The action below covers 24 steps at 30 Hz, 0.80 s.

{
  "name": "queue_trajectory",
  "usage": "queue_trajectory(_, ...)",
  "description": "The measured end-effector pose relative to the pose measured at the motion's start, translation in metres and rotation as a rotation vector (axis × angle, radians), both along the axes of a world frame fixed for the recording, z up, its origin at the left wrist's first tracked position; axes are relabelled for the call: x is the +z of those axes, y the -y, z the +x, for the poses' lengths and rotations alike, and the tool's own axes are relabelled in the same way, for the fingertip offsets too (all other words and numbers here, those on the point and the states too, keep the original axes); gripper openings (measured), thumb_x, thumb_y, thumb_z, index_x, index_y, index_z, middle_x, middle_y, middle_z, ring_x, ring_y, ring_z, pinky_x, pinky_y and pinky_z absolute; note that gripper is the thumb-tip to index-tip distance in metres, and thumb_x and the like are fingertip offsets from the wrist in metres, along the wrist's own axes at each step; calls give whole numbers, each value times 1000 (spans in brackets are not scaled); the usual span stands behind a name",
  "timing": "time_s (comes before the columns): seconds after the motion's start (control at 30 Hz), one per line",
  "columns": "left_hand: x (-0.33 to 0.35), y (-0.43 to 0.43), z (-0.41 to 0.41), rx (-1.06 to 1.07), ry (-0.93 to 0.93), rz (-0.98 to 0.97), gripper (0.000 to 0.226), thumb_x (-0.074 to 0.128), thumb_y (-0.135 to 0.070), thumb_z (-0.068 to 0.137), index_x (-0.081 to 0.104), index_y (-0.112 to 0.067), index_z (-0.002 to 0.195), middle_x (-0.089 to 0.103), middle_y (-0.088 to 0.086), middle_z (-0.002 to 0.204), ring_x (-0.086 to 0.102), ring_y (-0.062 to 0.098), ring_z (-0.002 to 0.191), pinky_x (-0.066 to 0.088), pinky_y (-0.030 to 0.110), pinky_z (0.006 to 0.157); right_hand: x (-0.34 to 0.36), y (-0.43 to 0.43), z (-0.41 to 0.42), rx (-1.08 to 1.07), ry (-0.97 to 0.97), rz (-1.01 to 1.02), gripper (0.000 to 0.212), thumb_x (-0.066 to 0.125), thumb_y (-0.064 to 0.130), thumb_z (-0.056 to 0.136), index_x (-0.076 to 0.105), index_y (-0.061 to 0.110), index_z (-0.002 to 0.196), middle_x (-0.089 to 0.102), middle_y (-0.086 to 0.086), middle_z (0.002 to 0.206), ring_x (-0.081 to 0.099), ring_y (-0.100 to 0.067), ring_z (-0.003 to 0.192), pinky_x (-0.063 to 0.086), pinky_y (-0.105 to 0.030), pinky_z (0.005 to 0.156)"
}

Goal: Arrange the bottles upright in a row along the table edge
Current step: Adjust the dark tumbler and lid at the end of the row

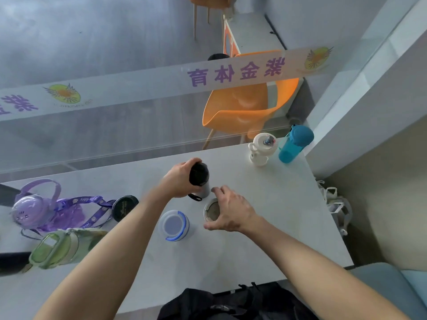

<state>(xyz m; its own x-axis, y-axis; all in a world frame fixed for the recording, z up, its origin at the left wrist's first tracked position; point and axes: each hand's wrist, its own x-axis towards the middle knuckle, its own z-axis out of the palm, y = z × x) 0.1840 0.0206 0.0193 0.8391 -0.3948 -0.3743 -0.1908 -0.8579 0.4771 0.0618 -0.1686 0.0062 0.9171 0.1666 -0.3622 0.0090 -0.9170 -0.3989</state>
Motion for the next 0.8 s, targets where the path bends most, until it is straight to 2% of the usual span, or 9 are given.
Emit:
queue_trajectory(0.1, -6, -1, 3, 49, 26, -47, 85, 90, -39, 78, 45, -36, 150, 65, 3, 129, 60, 29, 113, 57, 44, 93, -4, 0, -2, -8, 44, 39, 95, 81, 58, 67, 42, 20, 145, 49, -4, 129, 57, -28, 118, 57, -41, 95)
queue_trajectory(0.23, -11, 4, 15, 93, 31, -70, 90, 89, -39, 75, 43, -37, 152, 64, 3, 132, 58, 29, 115, 58, 46, 93, -1, 21, 16, -71, 99, 28, 87, 83, 49, 71, 47, 15, 144, 49, -4, 132, 55, -26, 121, 56, -39, 99)
queue_trajectory(0.4, -14, 14, 32, 121, 38, -89, 89, 91, -37, 77, 43, -35, 152, 63, 4, 130, 56, 28, 114, 54, 41, 88, 4, 60, 62, -119, 102, 25, 73, 82, 49, 74, 54, 18, 134, 53, -3, 127, 59, -28, 115, 56, -40, 97)
queue_trajectory(0.57, -16, 29, 52, 181, 45, -97, 92, 91, -39, 75, 43, -37, 153, 61, 6, 133, 55, 30, 121, 56, 42, 91, 10, 80, 117, -51, 94, 21, 82, 83, 52, 77, 53, 22, 148, 54, -1, 141, 59, -27, 125, 51, -37, 101)
queue_trajectory(0.7, -13, 44, 64, 185, 55, -86, 92, 90, -38, 77, 41, -36, 155, 62, 9, 136, 56, 32, 123, 59, 43, 87, 14, 88, 149, -17, 94, -36, 91, 82, 60, 78, 47, 30, 156, 48, -3, 138, 50, -25, 130, 51, -41, 105)
queue_trajectory(0.8, -11, 51, 70, 181, 61, -79, 91, 90, -36, 78, 41, -34, 156, 62, 9, 137, 57, 33, 123, 57, 41, 86, 13, 87, 159, -1, 84, -72, 93, 82, 61, 79, 45, 28, 157, 48, -3, 138, 50, -26, 133, 51, -41, 105)
